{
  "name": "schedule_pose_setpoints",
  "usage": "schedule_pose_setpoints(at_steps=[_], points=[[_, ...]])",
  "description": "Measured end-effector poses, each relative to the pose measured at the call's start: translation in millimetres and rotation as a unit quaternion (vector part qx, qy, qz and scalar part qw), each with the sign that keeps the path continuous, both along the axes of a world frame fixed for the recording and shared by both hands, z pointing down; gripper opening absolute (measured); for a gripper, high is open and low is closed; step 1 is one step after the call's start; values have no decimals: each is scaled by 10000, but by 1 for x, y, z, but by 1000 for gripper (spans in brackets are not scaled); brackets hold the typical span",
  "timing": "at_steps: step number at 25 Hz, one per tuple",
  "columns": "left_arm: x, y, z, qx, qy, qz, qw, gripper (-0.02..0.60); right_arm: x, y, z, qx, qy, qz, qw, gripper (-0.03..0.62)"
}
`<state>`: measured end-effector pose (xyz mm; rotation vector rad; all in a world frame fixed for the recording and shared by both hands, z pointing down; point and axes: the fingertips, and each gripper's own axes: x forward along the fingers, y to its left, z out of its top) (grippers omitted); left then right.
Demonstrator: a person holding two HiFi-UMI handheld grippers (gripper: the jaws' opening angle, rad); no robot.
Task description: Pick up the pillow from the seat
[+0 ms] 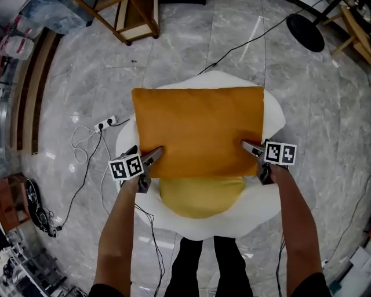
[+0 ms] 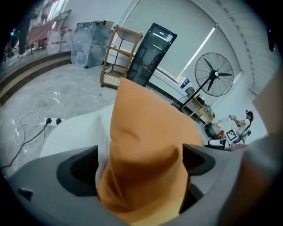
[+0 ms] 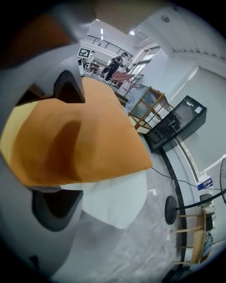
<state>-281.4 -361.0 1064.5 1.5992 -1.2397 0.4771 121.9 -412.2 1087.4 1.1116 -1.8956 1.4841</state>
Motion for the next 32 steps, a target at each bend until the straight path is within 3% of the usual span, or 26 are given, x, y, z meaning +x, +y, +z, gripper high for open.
schedule_pose_setpoints(at_steps=[10,16,22,26,32], points=[[19,-10,32,-71,565,102,9983,583,-11,-11,40,-340,-747,238,9963,578],[31,-4,27,-40,598,326,9977,420,-22,-2,31,-369,-814,-200,9958,376],[38,-1,0,339,187,469,9981,266,-30,6,0,159,-273,-533,9981,206],[40,9,-35,636,112,332,9974,252,-26,6,-45,721,-5,-537,9959,190],[45,7,-129,1339,77,187,9908,253,-21,-5,-150,1600,65,-567,9855,192]])
